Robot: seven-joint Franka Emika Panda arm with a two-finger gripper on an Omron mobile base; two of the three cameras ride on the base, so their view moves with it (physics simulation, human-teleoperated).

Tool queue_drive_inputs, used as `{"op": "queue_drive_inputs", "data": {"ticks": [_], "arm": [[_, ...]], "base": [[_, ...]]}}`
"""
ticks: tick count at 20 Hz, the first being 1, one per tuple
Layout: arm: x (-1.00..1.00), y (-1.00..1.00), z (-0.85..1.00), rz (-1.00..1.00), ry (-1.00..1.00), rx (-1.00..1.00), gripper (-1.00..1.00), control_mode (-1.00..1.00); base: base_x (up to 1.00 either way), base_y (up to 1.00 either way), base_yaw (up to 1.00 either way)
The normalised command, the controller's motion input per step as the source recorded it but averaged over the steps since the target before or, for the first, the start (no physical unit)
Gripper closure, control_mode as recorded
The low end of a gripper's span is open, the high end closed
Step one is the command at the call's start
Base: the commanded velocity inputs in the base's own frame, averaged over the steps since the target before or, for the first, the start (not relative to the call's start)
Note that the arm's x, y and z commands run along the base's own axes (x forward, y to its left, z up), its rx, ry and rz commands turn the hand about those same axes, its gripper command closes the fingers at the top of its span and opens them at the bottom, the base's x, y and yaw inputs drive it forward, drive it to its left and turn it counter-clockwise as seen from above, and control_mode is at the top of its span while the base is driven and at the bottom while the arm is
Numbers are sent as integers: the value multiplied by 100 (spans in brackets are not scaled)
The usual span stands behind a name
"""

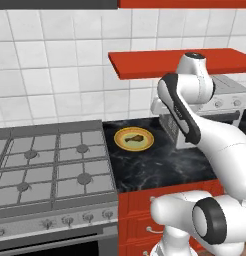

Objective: Open the toaster oven door. Place the hotdog bun on the top rack in the toaster oven and place the chicken drumstick on the bottom rack.

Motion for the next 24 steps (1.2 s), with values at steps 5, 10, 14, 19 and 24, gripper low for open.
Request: {"op": "queue_drive_inputs", "data": {"ticks": [5,10,14,19,24], "arm": [[0,0,0,0,0,0,-100,100],[0,0,0,0,0,0,-100,100],[0,0,0,0,0,0,-100,100],[0,0,0,0,0,0,-100,100],[0,0,0,0,0,0,-100,100]], "base": [[65,21,0],[51,-2,0],[68,13,0],[34,5,0],[0,0,0]]}}
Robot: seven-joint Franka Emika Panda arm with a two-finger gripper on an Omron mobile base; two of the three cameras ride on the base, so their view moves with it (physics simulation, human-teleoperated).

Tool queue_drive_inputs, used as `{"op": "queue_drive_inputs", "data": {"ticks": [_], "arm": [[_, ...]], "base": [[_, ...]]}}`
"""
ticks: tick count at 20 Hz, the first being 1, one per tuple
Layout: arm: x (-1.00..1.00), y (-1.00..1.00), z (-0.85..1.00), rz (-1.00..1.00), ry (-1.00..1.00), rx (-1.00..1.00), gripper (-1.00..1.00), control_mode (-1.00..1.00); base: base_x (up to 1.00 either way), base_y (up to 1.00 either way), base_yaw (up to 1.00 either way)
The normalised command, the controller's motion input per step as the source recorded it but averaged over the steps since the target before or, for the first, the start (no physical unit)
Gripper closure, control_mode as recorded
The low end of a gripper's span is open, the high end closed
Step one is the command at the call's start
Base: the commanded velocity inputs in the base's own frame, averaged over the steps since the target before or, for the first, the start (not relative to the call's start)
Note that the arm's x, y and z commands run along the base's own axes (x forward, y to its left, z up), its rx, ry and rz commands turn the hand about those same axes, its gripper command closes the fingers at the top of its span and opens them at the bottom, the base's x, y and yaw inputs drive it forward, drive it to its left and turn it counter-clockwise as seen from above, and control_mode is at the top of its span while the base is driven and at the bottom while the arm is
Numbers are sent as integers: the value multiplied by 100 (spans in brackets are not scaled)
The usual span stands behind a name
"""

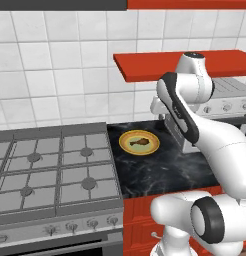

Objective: Open the toaster oven door. Place the hotdog bun on the top rack in the toaster oven and place the chicken drumstick on the bottom rack.

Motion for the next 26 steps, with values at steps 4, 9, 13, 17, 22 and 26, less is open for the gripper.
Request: {"op": "queue_drive_inputs", "data": {"ticks": [4,9,13,17,22,26], "arm": [[0,0,0,0,0,0,-100,100],[0,0,0,0,0,0,-100,-100],[0,0,0,0,0,0,-100,-100],[0,0,0,0,0,0,-100,-100],[-26,3,-1,0,-1,0,-100,-100],[-84,-15,-2,-8,-11,6,-100,-100]], "base": [[0,0,0],[0,0,0],[0,0,0],[0,0,0],[0,0,0],[0,0,0]]}}
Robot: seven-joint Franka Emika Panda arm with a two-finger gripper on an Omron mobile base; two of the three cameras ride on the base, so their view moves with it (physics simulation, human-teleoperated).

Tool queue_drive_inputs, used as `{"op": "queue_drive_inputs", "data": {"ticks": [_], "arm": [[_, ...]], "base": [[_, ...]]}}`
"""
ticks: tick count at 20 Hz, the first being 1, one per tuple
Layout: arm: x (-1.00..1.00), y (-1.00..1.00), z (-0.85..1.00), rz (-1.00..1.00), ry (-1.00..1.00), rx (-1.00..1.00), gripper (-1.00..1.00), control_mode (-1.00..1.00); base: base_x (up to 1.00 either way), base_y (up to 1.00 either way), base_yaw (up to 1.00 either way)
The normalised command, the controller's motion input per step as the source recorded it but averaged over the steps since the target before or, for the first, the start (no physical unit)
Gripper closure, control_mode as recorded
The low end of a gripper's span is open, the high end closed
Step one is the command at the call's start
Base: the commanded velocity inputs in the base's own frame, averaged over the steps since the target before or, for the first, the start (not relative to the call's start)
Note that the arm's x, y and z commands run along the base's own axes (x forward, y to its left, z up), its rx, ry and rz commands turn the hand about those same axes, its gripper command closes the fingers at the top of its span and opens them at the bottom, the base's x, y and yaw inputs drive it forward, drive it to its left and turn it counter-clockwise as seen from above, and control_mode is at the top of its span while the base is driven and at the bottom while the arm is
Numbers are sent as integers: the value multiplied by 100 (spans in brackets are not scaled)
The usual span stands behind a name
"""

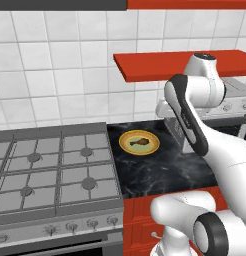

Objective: Open the toaster oven door. Place the hotdog bun on the top rack in the toaster oven and place the chicken drumstick on the bottom rack.

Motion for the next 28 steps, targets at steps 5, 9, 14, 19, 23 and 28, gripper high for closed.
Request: {"op": "queue_drive_inputs", "data": {"ticks": [5,9,14,19,23,28], "arm": [[-65,-70,0,-22,-19,12,-100,-100],[-18,-64,0,-24,-25,8,-100,-100],[-32,-44,0,-7,-34,11,-100,-100],[0,-57,0,-10,-19,15,-100,-100],[0,-63,0,-9,-5,23,-100,-100],[-2,-73,0,-8,0,32,-100,-100]], "base": [[0,0,0],[0,0,0],[0,0,0],[0,0,0],[0,0,0],[0,0,0]]}}
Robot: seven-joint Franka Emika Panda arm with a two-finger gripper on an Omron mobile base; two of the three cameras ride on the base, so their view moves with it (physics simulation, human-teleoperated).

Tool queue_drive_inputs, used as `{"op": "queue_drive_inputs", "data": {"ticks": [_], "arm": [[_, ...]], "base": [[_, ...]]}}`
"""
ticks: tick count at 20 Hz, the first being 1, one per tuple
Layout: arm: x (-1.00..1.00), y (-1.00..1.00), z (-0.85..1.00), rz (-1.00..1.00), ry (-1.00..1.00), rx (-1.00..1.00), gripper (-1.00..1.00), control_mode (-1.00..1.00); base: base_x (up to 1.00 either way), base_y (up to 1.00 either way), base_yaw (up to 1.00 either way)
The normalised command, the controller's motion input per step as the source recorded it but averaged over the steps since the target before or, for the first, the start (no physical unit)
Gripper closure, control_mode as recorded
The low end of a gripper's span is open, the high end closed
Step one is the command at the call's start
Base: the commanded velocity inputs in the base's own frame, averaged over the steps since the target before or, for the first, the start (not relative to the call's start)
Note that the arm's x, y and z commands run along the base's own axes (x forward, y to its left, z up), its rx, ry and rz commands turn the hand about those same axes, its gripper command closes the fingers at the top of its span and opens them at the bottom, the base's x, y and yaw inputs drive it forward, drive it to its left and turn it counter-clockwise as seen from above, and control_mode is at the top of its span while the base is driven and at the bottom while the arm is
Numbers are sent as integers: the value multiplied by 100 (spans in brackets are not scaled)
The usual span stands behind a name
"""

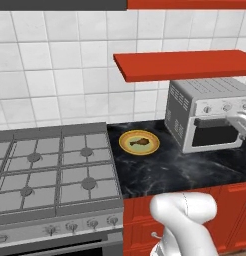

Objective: Open the toaster oven door. Place the hotdog bun on the top rack in the toaster oven and place the chicken drumstick on the bottom rack.

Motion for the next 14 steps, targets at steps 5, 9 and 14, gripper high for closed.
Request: {"op": "queue_drive_inputs", "data": {"ticks": [5,9,14], "arm": [[1,-43,0,-11,0,33,-100,-100],[44,-3,0,-9,0,27,-100,-100],[36,-1,-7,-5,0,21,-100,-100]], "base": [[0,0,0],[0,0,0],[0,0,0]]}}
